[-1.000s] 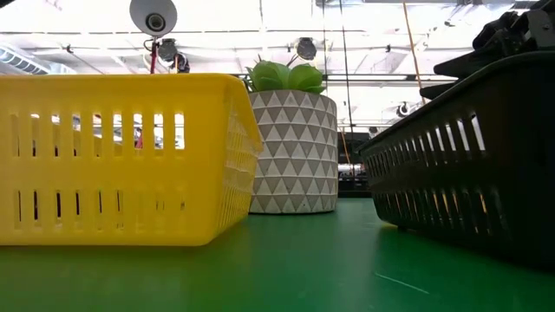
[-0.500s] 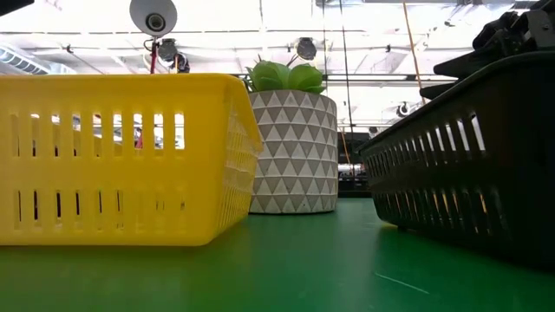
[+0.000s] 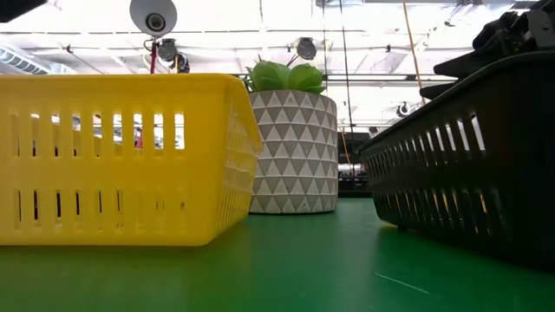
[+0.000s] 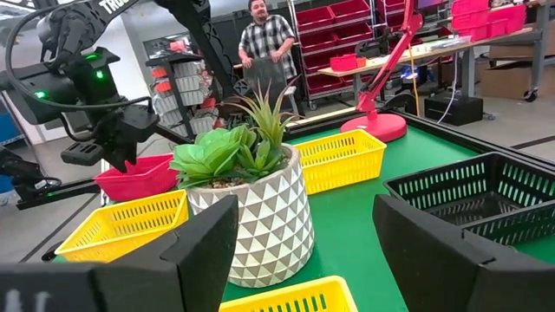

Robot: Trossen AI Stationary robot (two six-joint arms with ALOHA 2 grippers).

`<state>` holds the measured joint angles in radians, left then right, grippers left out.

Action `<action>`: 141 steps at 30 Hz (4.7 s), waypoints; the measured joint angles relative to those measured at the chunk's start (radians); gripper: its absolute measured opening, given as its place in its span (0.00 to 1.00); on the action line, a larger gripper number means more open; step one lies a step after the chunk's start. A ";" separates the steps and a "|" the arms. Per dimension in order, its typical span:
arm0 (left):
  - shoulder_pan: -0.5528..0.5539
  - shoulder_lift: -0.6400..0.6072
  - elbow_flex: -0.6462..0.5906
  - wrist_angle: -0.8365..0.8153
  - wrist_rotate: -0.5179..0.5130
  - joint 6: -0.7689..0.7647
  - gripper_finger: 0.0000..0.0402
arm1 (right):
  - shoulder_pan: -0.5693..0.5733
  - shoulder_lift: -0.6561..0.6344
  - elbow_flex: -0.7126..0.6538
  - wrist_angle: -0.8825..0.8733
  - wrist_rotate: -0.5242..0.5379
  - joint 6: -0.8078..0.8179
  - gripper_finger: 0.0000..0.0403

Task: Stack baskets by color
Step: Adjust the stacked red bins, then stack the middle black bin on top of the bottom black bin

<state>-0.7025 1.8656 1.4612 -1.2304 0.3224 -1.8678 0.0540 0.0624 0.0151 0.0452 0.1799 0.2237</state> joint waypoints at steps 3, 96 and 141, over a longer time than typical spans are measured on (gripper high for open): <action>0.005 0.001 0.000 0.017 -0.063 -0.010 0.33 | 0.000 0.000 0.000 0.000 0.000 0.000 0.65; 0.223 0.006 -0.181 0.074 -0.377 1.161 0.33 | 0.000 0.019 0.000 0.000 0.000 -0.038 0.65; 0.253 -0.117 -0.242 0.255 -0.364 0.852 0.33 | 0.000 0.044 0.000 0.004 0.002 -0.052 0.65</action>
<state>-0.4499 1.7487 1.2190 -0.9752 -0.0420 -1.0163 0.0540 0.1066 0.0151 0.0490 0.1822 0.1713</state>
